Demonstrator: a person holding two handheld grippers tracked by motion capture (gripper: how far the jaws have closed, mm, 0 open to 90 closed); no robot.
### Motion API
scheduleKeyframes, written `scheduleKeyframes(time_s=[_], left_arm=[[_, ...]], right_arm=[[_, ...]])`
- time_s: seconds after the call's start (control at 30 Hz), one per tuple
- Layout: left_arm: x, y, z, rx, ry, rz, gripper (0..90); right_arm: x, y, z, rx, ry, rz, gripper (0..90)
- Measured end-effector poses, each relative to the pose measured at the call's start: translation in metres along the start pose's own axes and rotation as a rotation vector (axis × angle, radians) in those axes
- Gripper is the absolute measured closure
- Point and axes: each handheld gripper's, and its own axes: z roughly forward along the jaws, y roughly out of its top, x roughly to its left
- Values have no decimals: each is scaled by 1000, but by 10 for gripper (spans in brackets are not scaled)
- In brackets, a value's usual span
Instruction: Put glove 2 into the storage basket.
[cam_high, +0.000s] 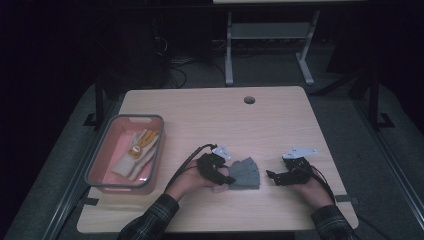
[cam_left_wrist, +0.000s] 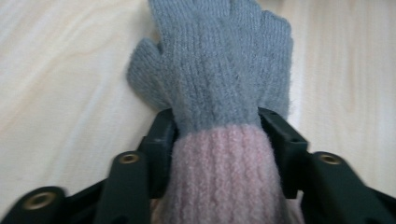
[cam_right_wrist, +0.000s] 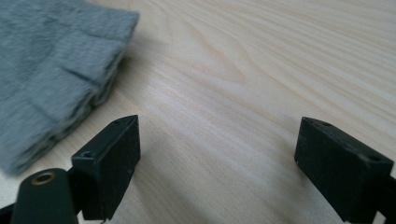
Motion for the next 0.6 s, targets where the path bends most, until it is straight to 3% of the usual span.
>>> scheduleKeyframes(time_s=[0.1, 0.27, 0.43, 0.6], left_arm=[[-1, 1, -1, 10, -7, -3, 589], [0, 1, -6, 16, -8, -45, 625], [1, 2, -17, 11, 23, -54, 637], [3, 4, -40, -36, 55, -86, 636]], right_arm=[[0, 0, 0, 1, 1, 0, 141], [0, 0, 0, 1, 1, 0, 141], [0, 0, 0, 1, 1, -1, 141], [0, 0, 0, 0, 1, -2, 141]])
